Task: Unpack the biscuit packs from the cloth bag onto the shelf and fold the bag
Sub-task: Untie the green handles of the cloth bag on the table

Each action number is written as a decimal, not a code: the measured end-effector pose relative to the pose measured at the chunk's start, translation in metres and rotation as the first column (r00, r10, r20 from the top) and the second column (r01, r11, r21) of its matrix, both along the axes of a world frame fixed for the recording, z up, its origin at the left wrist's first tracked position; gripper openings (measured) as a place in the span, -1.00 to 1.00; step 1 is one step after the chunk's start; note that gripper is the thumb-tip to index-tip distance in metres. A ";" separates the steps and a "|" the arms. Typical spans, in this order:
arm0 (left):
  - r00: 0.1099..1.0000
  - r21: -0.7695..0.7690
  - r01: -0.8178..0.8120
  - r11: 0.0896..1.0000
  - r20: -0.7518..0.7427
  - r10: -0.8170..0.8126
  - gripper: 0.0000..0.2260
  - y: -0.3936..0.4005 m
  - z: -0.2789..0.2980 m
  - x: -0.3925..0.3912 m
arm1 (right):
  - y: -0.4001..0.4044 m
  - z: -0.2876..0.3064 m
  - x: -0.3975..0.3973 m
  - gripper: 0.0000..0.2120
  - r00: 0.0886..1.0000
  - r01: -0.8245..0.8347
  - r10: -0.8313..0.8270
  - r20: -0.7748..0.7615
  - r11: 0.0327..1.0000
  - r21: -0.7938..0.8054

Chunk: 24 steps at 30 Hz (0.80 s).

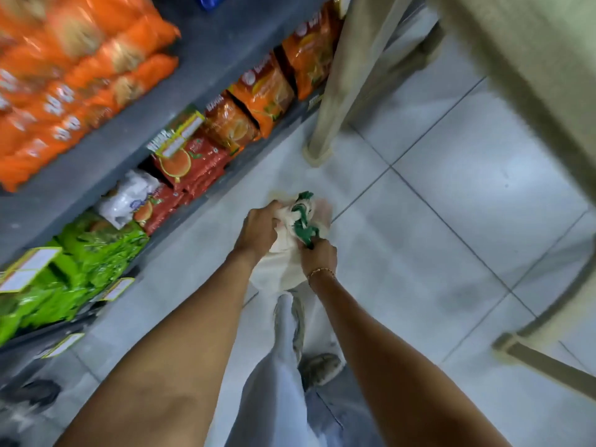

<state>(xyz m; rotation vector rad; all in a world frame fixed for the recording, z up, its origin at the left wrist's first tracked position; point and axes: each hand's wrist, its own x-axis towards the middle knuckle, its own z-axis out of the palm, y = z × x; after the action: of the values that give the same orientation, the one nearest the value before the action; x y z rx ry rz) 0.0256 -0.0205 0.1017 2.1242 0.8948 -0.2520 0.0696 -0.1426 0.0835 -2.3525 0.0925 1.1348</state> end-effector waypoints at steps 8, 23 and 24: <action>0.966 -0.260 0.229 0.938 -0.057 -0.252 -0.87 0.007 0.225 0.010 | -0.033 0.225 0.004 -0.84 0.993 -0.010 -0.012 0.119 0.983 0.183; 0.657 -0.245 0.754 0.610 0.315 -0.685 -0.91 -0.007 0.565 0.103 | -0.072 0.502 0.055 -0.84 0.710 -0.077 -0.358 0.607 0.817 0.572; 0.642 -0.238 0.765 0.599 0.350 -0.682 -0.91 -0.009 0.583 0.110 | -0.072 0.516 0.060 -0.83 0.677 -0.075 -0.405 0.615 0.793 0.604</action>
<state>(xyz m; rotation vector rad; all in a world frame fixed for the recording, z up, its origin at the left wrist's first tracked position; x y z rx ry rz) 0.1354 -0.0296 0.6849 1.9893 -0.2212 -0.5377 0.1301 -0.2150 0.5996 -1.9683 -0.2800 0.0182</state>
